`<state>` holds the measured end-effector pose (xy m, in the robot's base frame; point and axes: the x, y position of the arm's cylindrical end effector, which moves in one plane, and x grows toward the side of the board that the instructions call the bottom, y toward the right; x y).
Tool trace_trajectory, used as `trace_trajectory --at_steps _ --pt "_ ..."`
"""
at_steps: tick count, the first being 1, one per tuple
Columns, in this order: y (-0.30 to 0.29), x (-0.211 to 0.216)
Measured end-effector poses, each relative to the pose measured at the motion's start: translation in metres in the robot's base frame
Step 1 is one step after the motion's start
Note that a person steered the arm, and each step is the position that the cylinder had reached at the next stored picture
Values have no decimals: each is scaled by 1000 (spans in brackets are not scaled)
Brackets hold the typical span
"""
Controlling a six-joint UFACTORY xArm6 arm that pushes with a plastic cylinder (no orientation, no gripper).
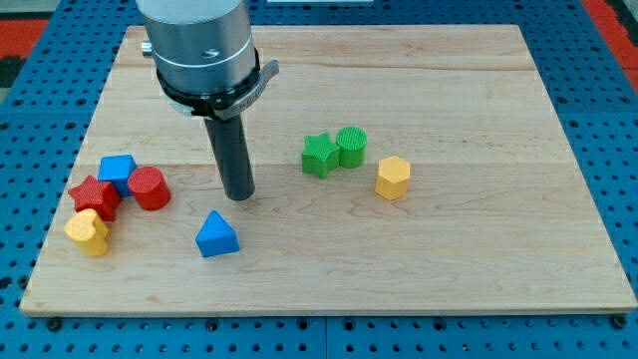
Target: Move the green blocks towards the center right
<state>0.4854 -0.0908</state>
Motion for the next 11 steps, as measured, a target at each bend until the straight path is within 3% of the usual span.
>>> trace_trajectory --at_steps 2,5,6,7,8,9,10,11 --pt "11 -7" --pt "169 -72" --pt "187 -77" --pt "177 -56" --pt "203 -46" --pt "221 -79" --pt "230 -78" --pt "225 -26"
